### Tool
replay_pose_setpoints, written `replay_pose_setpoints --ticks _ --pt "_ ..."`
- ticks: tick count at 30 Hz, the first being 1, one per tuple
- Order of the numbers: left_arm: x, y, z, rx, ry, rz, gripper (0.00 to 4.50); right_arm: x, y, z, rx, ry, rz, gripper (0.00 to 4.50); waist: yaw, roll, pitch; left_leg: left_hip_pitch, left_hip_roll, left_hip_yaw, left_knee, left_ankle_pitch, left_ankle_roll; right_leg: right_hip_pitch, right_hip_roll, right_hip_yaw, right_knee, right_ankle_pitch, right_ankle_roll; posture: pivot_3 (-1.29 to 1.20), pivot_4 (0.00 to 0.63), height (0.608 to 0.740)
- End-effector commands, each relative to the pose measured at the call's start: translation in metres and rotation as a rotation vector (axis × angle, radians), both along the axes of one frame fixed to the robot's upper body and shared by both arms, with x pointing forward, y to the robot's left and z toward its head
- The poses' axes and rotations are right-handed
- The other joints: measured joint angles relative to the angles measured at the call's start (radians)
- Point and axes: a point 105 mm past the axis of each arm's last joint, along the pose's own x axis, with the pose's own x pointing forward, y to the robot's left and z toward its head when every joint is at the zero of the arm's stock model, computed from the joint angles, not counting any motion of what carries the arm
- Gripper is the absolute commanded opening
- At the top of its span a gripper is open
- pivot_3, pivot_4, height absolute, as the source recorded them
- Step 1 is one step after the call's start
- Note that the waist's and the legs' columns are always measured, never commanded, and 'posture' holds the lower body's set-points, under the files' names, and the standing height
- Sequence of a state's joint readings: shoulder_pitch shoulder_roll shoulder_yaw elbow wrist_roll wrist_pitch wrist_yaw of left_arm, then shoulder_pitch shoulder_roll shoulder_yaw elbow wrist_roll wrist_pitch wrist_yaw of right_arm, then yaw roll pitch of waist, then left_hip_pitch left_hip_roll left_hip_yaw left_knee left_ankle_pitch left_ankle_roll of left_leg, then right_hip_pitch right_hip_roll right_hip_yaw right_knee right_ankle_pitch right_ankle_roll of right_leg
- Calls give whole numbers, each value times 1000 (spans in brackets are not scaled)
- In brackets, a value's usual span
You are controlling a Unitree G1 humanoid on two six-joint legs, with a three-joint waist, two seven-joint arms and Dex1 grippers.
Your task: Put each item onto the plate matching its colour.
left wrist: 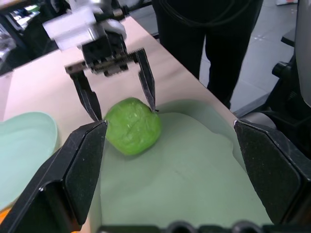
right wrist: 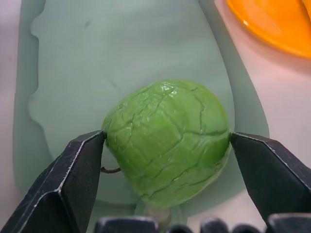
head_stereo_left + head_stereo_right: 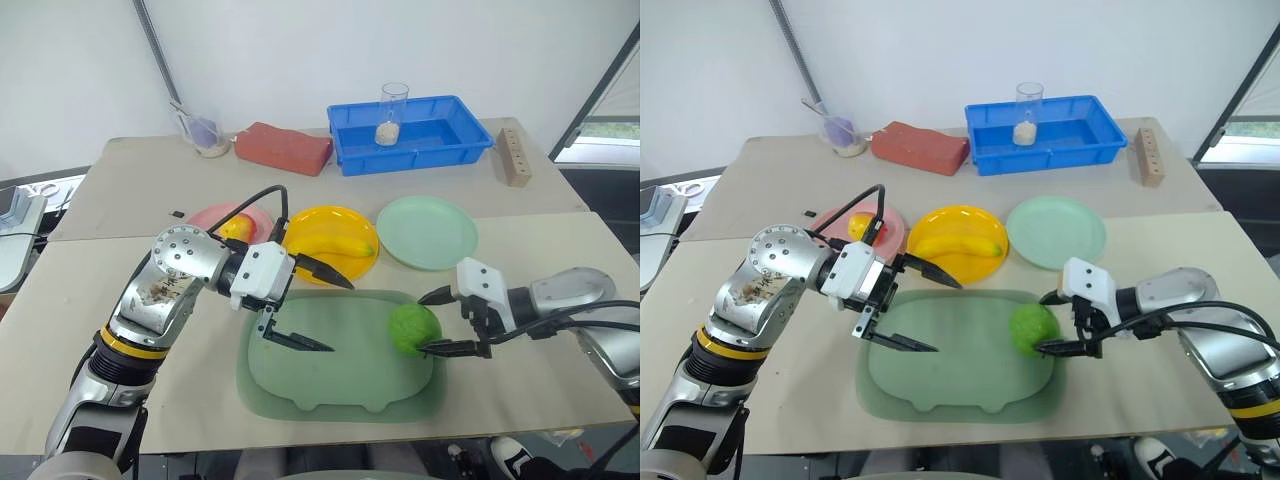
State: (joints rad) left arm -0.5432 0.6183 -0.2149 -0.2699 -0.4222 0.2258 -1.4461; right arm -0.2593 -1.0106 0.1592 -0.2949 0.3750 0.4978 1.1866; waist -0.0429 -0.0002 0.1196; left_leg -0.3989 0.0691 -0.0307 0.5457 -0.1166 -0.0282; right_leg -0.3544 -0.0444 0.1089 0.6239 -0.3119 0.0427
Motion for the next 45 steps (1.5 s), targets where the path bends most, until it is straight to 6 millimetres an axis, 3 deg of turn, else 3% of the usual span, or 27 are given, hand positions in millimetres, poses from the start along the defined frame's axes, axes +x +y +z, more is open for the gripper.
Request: replay_pose_setpoints --ticks 1,6,12,15,17,19,23,25,27,33,36,37,39,45 --pt "-2 -5 11 -35 -33 -4 4491 5 4 -3 15 -13 -6 4244 0 0 0 0 0 0 0 0 -1 0 0 0 0 0 0 0 150 740" --pt "0 -5 12 -36 -36 3 4500 5 2 0 22 -11 -8 2954 1 0 0 0 0 0 0 -3 -5 1 0 0 0 0 0 0 150 740" --pt "4 -5 13 -39 -39 17 4500 2 2 5 40 2 -12 2829 1 0 0 0 0 0 1 -3 -5 1 0 0 0 0 0 0 150 740" --pt "17 -5 17 -79 -20 93 4500 9 6 28 168 35 -80 2826 2 0 0 0 0 0 1 -3 -5 1 0 0 0 0 0 0 150 740" --pt "26 -6 20 -110 -4 150 4500 22 7 49 278 40 -161 2826 -1 -1 0 -1 0 0 1 -3 -5 1 0 0 0 0 0 0 150 740" --pt "51 -9 26 -180 2 290 4500 53 -1 75 395 -24 -299 2826 -4 -1 1 -1 -1 0 1 -2 -4 3 1 3 2 1 1 0 150 740" --pt "85 -13 30 -272 37 503 4500 108 -27 91 439 -156 -540 2826 1 -1 1 0 -2 0 1 1 1 0 1 4 1 2 3 0 150 740" --pt "98 -14 32 -318 54 596 4500 139 -42 91 394 -270 -690 2826 0 -1 1 0 -2 0 1 0 1 0 1 4 0 2 2 0 150 740" --pt "105 -16 30 -331 50 645 4500 154 -48 83 339 -304 -750 2826 1 -1 1 -2 -3 1 1 1 1 1 1 7 0 3 6 0 150 740" --pt "102 -17 17 -291 63 655 4500 175 -57 55 219 -282 -829 2826 0 3 0 -5 -3 1 -3 1 2 -1 2 9 1 5 13 0 150 740" --pt "100 -13 15 -277 58 654 4500 178 -58 51 214 -268 -825 2826 -1 3 0 -4 -3 1 -5 1 2 -1 2 9 1 5 13 0 150 740" --pt "100 -12 15 -277 57 656 4500 178 -58 50 215 -258 -821 3835 -2 3 0 -3 -3 1 -5 1 2 -1 3 9 1 5 13 0 150 740" --pt "98 -12 15 -277 62 649 4500 177 -59 49 219 -247 -809 4490 -3 3 0 -3 -3 1 -5 1 2 -1 3 9 1 5 13 0 150 740" --pt "93 -9 16 -275 68 635 4500 169 -60 63 233 -274 -747 4490 -2 4 0 -3 -4 2 -4 1 2 0 3 10 1 5 13 0 150 740"
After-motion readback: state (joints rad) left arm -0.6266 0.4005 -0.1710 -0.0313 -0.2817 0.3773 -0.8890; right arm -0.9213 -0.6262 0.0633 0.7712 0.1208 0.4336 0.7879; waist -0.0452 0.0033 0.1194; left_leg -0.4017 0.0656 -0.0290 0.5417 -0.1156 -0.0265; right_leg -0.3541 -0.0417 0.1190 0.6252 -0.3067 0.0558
